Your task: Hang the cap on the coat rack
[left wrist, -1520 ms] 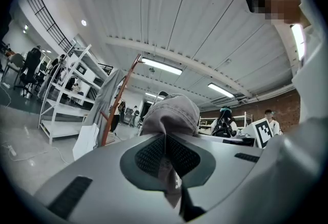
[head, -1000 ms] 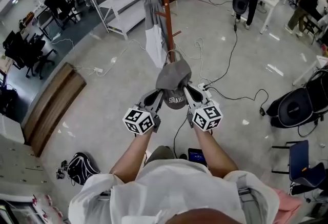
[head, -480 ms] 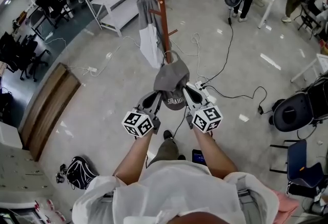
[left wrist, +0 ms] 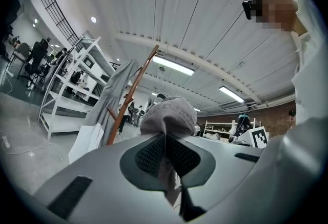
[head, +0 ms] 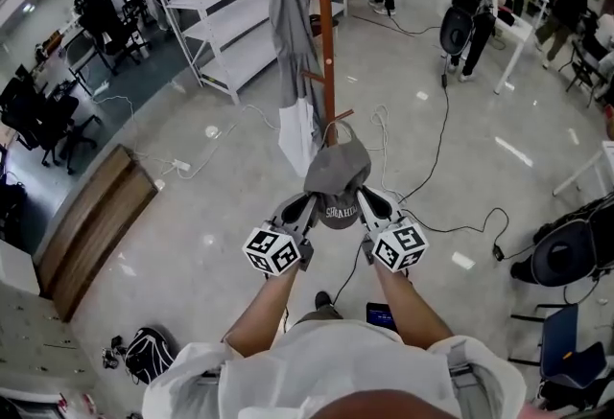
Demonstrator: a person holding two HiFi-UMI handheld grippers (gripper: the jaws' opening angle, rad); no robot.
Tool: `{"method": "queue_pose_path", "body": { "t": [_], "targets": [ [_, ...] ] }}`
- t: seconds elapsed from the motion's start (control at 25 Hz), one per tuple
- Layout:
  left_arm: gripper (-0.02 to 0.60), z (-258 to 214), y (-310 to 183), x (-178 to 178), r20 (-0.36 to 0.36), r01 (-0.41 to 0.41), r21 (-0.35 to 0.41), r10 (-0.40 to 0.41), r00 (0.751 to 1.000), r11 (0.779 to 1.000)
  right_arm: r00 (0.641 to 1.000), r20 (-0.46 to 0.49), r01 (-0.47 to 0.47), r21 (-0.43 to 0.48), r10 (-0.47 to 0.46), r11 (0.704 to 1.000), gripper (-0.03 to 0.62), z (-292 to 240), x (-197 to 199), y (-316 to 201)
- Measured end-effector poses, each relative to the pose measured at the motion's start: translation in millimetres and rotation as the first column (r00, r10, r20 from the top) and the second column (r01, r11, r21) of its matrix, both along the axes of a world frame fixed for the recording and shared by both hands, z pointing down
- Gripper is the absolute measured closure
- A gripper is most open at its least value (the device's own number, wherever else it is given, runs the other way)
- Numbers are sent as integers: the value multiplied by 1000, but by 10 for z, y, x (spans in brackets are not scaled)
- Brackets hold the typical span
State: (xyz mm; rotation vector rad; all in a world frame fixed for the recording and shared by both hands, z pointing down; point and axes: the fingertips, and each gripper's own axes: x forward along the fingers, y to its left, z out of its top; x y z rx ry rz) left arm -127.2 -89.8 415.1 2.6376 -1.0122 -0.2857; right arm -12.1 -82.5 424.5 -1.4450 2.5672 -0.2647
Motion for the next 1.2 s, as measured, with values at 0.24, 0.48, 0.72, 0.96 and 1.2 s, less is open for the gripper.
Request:
{"method": "queue_pose_path", "body": {
  "t": [0.24,0.48,0.72,0.96,1.2],
  "targets": [
    [560,-74,-493,-22,-27,-15,33,16,1000,999,999,-35,-6,26,7,1000,554,-79,-43,-440],
    [560,24,-744,-80,-38,-13,22,13,999,1000,998,-62,-6,19,8,1000,554,-57,-85,-677],
    [560,-27,-1028,133,-36,0,37,1,999,999,998,-65,21,39,-18,999,554,-87,113,-1001],
    [560,-67,-1275,258,-20,95,43,-94,995,995,990,-46,133,58,-130,989,554,-153,224,-1293],
    [560,-185,-1571,501,1,167,76,-167,986,983,975,-42,222,91,-219,971,553,-246,460,-1630]
  ]
}}
